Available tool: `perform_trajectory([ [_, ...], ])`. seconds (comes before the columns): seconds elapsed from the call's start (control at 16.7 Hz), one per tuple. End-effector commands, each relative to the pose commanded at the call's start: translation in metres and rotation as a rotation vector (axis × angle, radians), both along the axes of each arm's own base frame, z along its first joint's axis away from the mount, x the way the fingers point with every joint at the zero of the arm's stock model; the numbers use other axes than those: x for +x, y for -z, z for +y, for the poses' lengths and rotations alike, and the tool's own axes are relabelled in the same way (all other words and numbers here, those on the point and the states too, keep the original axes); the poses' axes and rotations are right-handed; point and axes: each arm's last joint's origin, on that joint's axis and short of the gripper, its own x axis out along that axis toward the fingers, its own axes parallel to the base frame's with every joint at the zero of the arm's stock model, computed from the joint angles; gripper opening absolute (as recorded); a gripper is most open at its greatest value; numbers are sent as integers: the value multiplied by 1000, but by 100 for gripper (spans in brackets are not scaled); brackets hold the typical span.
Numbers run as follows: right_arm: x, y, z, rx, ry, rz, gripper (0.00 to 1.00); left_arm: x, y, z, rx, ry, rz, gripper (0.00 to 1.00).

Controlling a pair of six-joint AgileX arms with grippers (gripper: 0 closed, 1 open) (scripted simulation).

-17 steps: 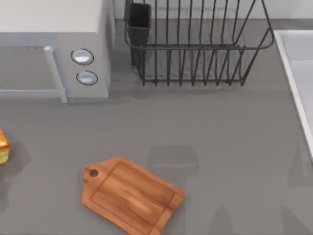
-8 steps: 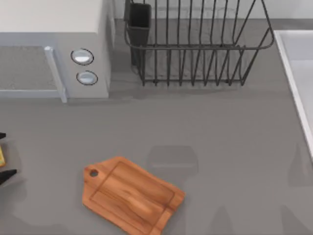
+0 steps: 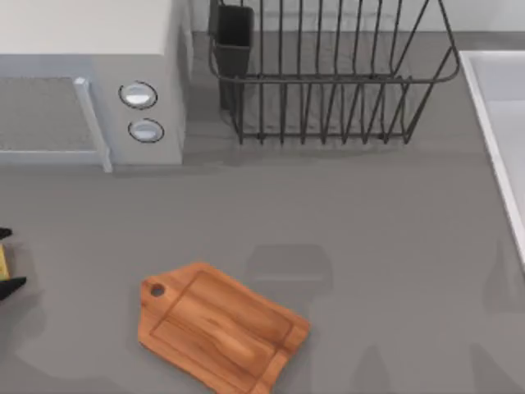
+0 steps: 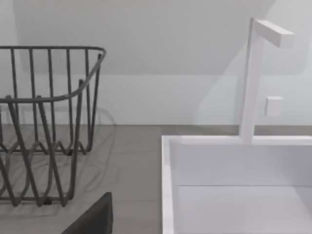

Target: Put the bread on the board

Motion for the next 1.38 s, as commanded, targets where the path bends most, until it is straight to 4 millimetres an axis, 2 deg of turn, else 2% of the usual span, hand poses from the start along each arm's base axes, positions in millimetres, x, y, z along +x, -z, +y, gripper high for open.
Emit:
perform_trajectory([
  [0.48,0,0,0,0,0,0,100,0,0,0,0,0,0,2],
  [1.08,0,0,0,0,0,0,100,0,-1,1,1,-3,-2,0],
  [1.38,0,0,0,0,0,0,100,3,-35,3,1,-2,-5,0],
])
